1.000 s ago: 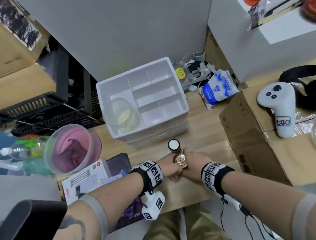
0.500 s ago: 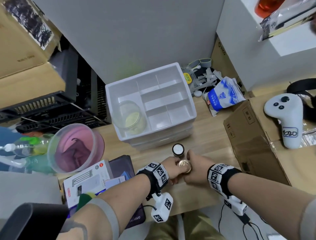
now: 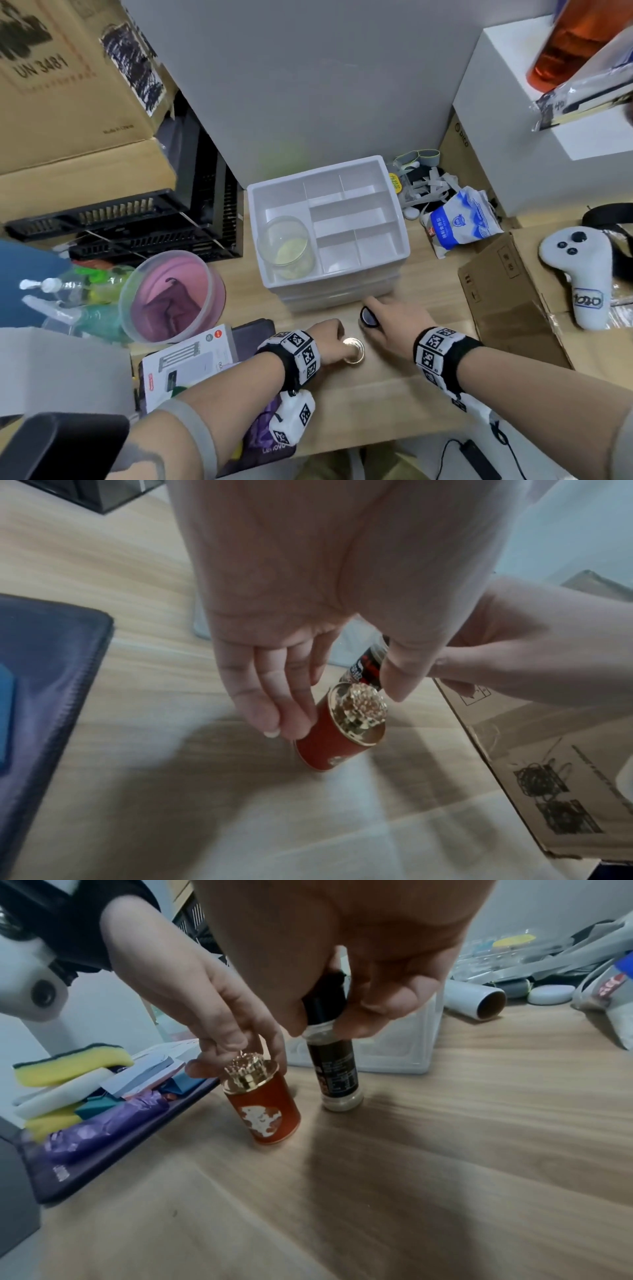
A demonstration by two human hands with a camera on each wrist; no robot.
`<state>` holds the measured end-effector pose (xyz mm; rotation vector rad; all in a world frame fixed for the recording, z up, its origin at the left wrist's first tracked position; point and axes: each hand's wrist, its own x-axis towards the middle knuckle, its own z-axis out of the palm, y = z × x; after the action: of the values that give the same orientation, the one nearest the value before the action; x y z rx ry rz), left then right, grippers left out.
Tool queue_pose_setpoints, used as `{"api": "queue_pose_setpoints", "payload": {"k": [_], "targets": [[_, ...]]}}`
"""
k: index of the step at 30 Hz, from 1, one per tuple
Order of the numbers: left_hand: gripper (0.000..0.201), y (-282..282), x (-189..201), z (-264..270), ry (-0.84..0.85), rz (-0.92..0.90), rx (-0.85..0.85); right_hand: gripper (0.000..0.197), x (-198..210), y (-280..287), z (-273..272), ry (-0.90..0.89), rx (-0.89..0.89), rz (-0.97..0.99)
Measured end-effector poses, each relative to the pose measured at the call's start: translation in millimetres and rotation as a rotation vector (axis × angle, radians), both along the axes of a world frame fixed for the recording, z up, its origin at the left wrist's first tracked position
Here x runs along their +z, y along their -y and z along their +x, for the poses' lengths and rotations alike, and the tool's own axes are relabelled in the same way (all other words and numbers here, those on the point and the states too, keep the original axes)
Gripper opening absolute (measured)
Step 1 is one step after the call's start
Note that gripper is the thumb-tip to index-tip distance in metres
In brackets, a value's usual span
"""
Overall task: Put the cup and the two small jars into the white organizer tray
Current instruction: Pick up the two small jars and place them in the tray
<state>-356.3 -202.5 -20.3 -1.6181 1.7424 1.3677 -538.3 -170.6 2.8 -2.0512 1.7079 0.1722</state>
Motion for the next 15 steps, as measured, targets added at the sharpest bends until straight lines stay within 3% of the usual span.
{"api": "queue_pose_setpoints", "payload": {"k": [5,10,15], "targets": [[0.071,5,3,3,-0.07,-0.109,0.007,0.043,13,-2,-9,0.067,-0.021,0.017],[0.083,1,14,-10,-0.18,-0.151,-0.063,0.045,14,-8,-15,-0.018,0.05,0.054],[0.085,4,10,-19,-0.301,-0.194,-0.11,0.046,24,-18,-16,0.109,0.002,0.023]]}}
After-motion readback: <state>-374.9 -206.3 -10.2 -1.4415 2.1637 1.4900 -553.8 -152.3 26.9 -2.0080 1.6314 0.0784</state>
